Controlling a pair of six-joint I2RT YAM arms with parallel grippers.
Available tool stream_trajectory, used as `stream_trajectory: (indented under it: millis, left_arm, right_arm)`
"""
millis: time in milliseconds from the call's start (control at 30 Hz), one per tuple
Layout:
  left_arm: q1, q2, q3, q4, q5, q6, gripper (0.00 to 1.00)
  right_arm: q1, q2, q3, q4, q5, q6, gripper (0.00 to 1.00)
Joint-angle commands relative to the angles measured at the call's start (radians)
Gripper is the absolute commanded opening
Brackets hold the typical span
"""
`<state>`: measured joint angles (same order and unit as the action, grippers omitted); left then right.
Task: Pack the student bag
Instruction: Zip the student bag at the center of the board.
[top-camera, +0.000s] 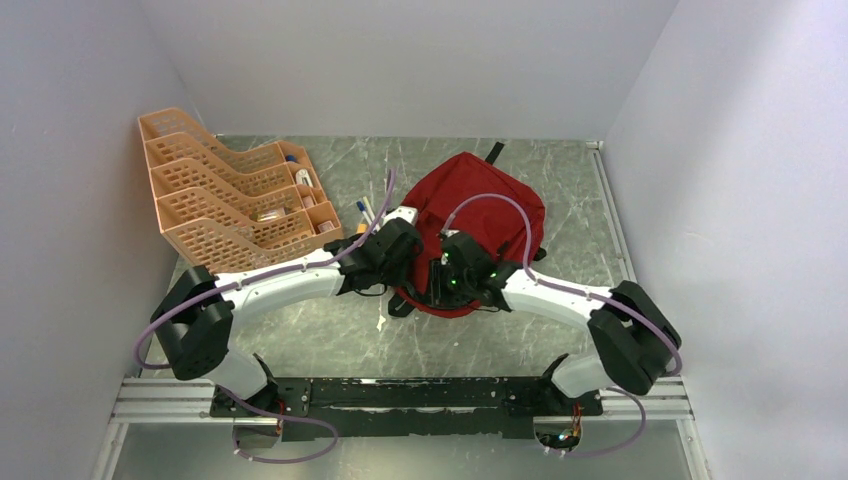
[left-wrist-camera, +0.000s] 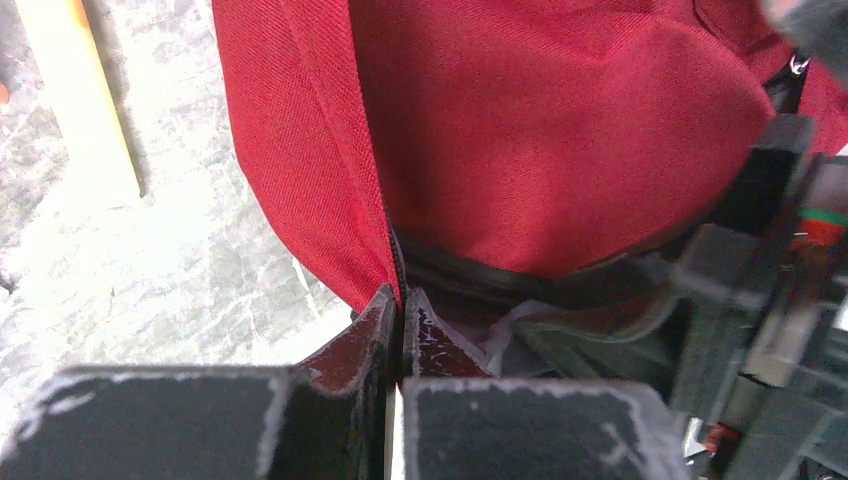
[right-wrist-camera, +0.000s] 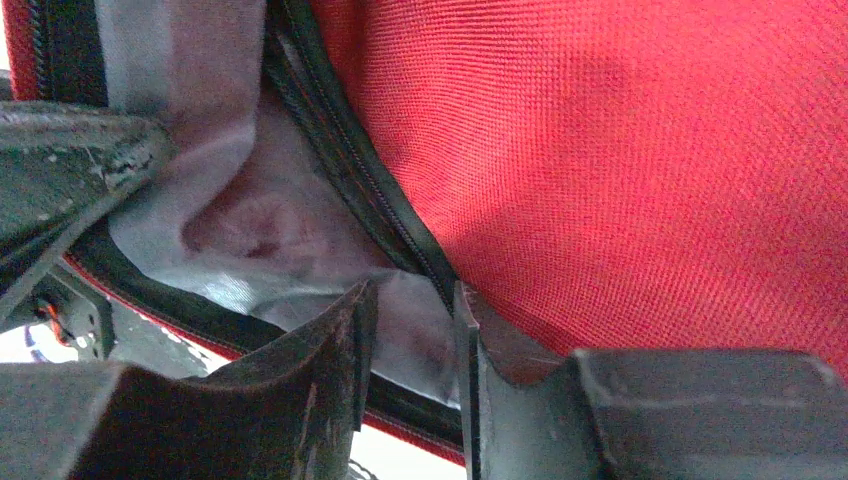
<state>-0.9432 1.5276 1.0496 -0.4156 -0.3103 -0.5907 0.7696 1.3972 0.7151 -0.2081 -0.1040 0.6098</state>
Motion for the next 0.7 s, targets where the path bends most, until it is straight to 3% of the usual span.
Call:
stream_trajectory:
  millis: [0,133,433,667]
  left_arm:
    - [0.006,-0.019,-0.005,0.015,0.021,0.005,0.05]
    - [0.007,-0.034,-0.01,0.006,0.007,0.008,0.05]
    - [0.006,-0.048,-0.037,0.027,0.018,0.007,0.05]
    - [0.007,-0.045,-0.036,0.028,0.023,0.01,0.05]
  right_arm:
    - [0.034,0.061,0.008,0.104,-0.072,0.03,0.39]
    - [0.04,-0.008,0.062,0.045,0.037,-0.018,0.4]
    - [0.036,-0.324,0.062,-0.079,0.45,-0.078,0.45]
    - [-0.043,-0.266,0.046,-0.149,0.523,-0.068,0.4]
